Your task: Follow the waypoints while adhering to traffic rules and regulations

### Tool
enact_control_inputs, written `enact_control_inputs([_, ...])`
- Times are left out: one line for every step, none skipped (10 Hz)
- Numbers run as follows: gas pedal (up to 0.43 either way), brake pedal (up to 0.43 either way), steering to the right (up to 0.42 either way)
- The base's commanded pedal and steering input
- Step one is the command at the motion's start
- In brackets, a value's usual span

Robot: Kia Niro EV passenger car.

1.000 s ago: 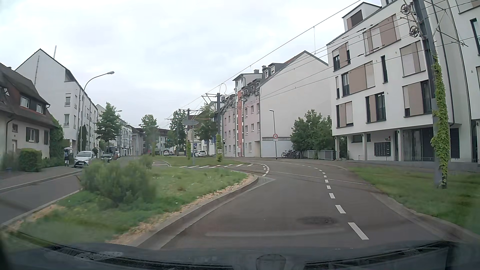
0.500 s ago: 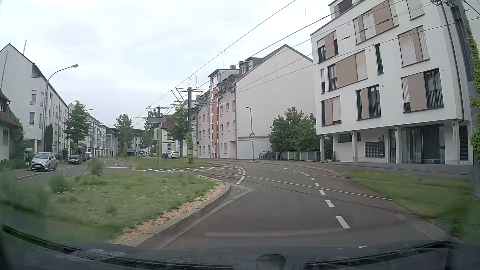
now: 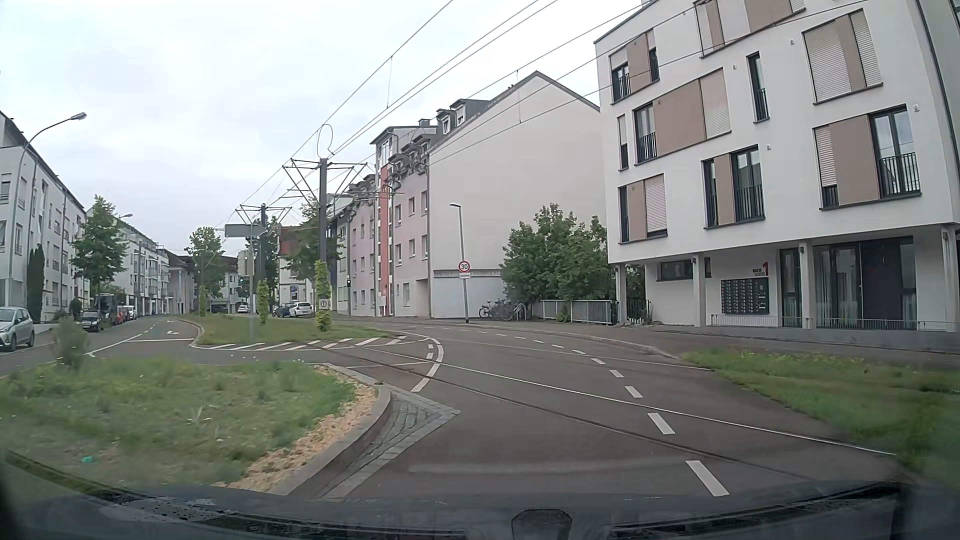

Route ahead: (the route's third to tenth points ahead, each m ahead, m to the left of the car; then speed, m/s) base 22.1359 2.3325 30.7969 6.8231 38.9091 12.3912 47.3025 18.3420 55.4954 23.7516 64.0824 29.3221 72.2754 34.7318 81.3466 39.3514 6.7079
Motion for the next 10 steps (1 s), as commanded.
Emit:
enact_control_inputs([0.079,0.0,0.049])
enact_control_inputs([0.079,0.0,0.041])
enact_control_inputs([0.079,0.0,0.03])
enact_control_inputs([0.079,0.0,0.024])
enact_control_inputs([0.079,0.0,0.02])
enact_control_inputs([0.079,0.0,0.015])
enact_control_inputs([0.079,0.0,0.006])
enact_control_inputs([0.079,0.0,-0.001])
enact_control_inputs([0.079,0.0,-0.01])
enact_control_inputs([0.079,0.0,-0.019])
